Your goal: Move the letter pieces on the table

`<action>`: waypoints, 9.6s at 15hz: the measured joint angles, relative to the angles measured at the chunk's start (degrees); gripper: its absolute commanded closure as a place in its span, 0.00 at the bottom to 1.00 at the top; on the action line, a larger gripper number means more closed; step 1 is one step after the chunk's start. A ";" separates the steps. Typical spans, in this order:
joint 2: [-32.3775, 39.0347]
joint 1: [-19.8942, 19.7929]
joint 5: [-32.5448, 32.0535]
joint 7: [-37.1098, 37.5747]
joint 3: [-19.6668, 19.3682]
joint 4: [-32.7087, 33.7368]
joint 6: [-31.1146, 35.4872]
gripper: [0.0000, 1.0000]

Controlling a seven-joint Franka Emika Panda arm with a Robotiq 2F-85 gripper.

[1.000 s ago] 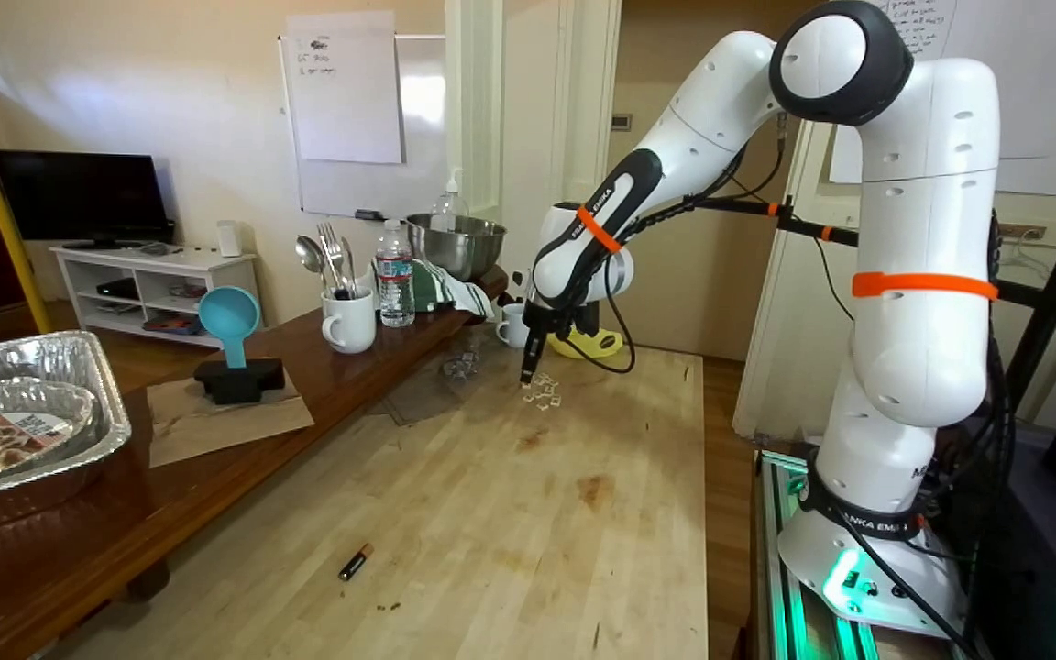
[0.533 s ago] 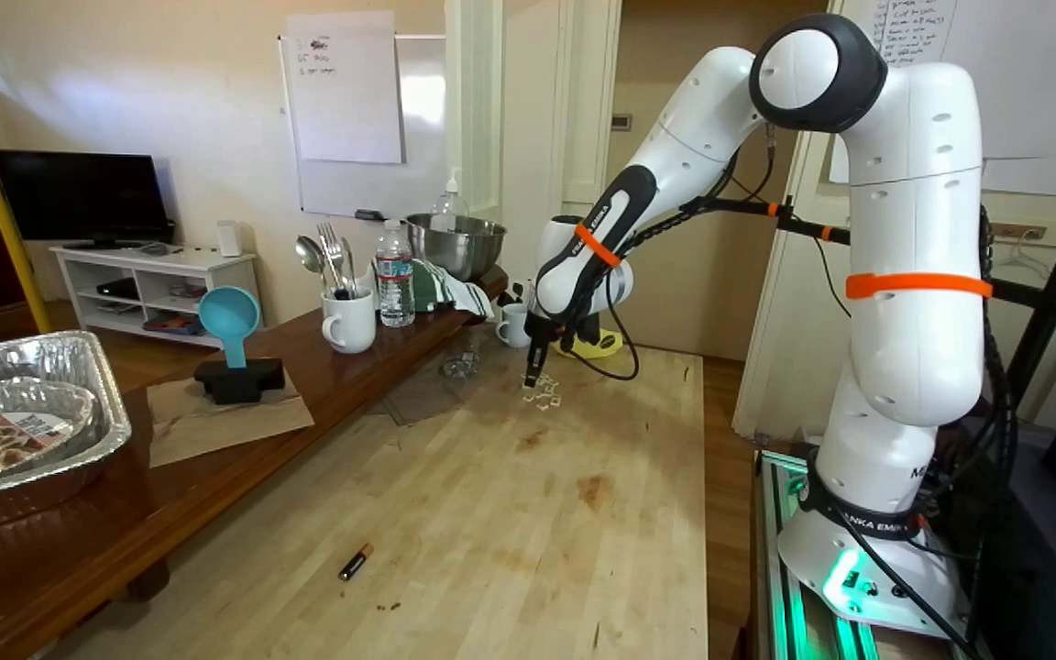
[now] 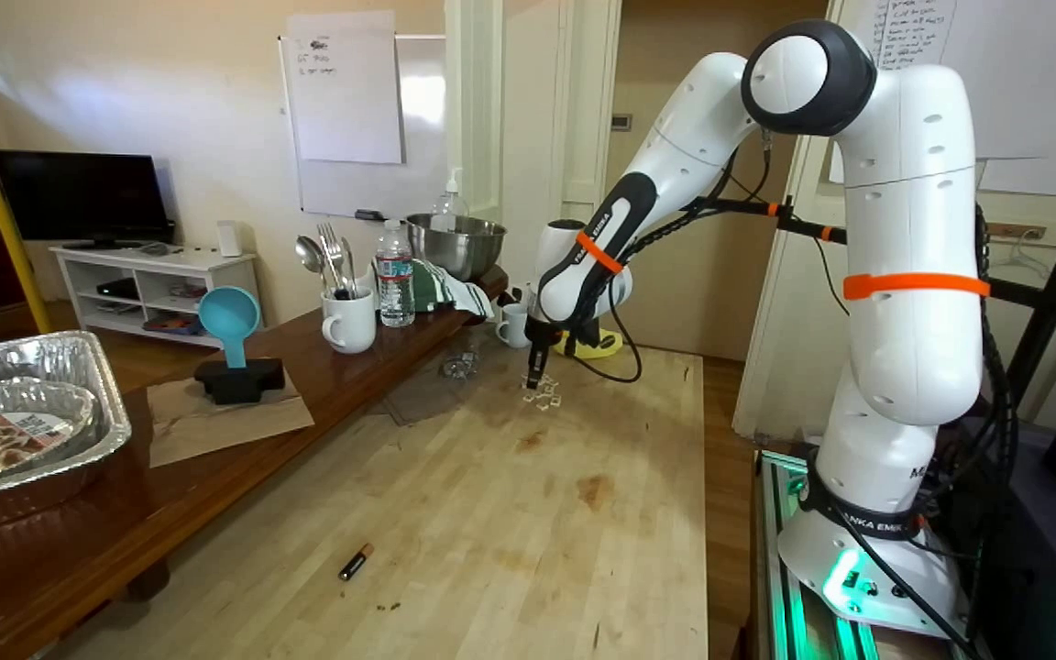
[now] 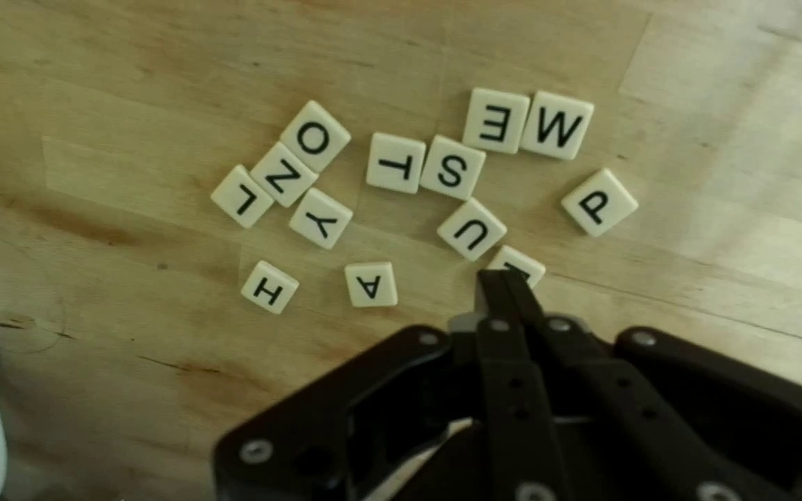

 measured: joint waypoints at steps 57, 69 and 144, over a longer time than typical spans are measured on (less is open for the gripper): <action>-3.19 16.22 -10.84 70.26 -4.02 3.65 -17.25 1.00; -2.19 9.65 -12.44 66.39 -6.58 4.11 -11.98 1.00; -0.60 0.45 0.89 13.16 8.81 -3.56 1.92 1.00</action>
